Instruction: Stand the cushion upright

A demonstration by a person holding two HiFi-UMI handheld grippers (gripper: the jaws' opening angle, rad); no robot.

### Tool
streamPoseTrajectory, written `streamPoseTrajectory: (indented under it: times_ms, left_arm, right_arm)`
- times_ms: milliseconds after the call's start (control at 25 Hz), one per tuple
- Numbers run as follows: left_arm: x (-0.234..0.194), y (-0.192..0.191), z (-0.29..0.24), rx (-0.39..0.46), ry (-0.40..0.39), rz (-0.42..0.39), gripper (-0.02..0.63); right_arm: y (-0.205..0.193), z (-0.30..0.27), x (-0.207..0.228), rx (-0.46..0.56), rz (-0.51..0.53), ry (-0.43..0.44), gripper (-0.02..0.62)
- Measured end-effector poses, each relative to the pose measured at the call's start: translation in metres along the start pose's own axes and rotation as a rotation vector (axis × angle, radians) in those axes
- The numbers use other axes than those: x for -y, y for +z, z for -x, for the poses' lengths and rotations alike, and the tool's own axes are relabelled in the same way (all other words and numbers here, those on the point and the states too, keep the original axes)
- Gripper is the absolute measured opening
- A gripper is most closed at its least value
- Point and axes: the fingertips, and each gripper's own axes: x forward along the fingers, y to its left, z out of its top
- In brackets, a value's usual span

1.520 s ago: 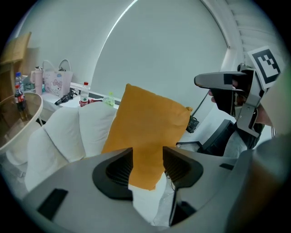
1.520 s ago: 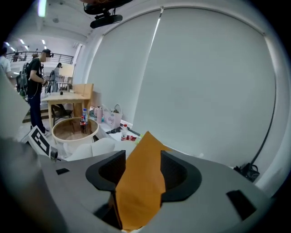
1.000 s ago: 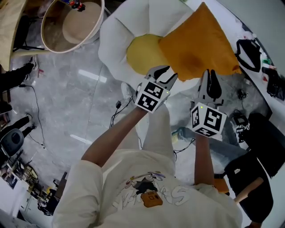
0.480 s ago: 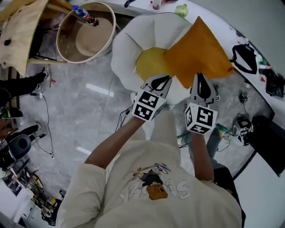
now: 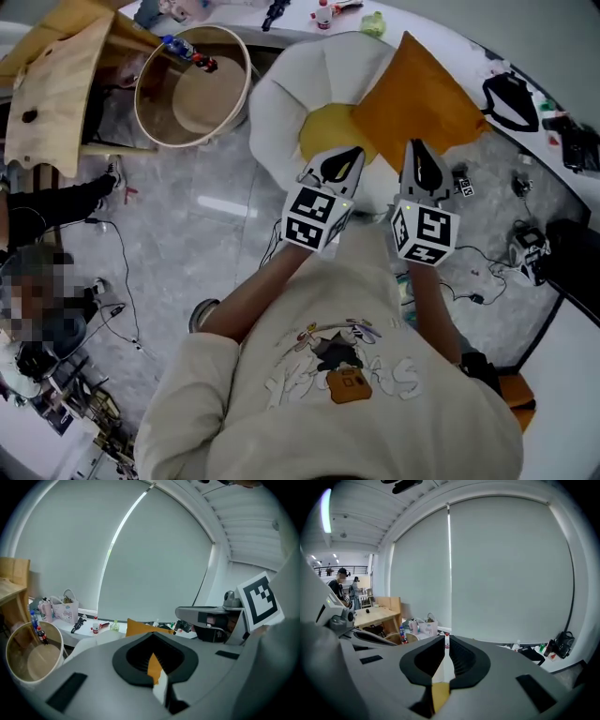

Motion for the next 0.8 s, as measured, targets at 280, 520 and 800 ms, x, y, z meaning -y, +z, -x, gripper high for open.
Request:
streamPoseTrajectory:
  times_ms: [280, 520, 800]
  left_arm:
    - [0.013, 0.028, 0.039, 0.065, -0.006, -0.073, 0.006]
    - [0.038, 0.044, 0.066, 0.103, -0.051, -0.138, 0.006]
    - [0.067, 0.055, 0.104, 0.185, -0.080, -0.197, 0.006]
  right_arm:
    - [0.015, 0.034, -0.020, 0.037, -0.049, -0.013, 0.048]
    - [0.025, 0.065, -0.035, 0.077, -0.065, -0.006, 0.048]
    - [0.030, 0.106, -0.063, 0.122, -0.070, 0.019, 0.048]
